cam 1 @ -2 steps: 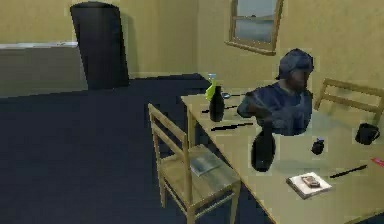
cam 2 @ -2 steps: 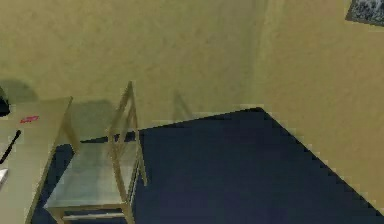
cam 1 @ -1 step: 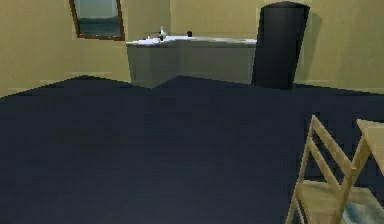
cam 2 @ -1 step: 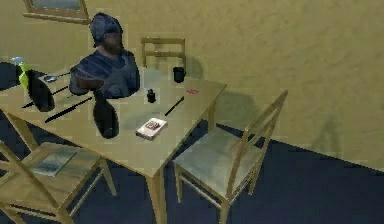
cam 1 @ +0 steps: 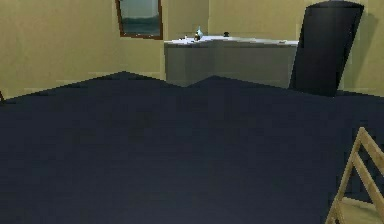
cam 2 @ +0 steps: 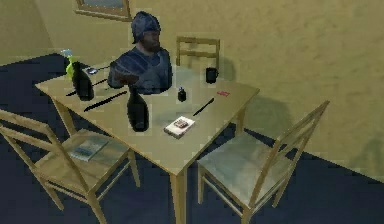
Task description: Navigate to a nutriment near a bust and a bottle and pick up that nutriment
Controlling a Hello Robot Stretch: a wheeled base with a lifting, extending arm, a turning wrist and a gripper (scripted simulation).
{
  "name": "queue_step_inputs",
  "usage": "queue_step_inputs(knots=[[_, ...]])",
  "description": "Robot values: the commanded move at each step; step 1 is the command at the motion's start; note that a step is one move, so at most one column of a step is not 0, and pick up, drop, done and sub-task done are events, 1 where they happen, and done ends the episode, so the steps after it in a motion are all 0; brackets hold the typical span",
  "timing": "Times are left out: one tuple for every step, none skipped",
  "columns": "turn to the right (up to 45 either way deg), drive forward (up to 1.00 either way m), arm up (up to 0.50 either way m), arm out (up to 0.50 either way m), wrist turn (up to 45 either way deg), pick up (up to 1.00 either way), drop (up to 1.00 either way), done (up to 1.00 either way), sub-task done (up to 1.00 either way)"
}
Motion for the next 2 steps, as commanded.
queue_step_inputs(knots=[[0.0, 0.00, 0.50, 0.00, 0.0, 0.00, 0.00, 0.00, 0.00], [0.0, 0.00, 0.36, 0.00, 0.0, 0.00, 0.00, 0.00, 0.00]])
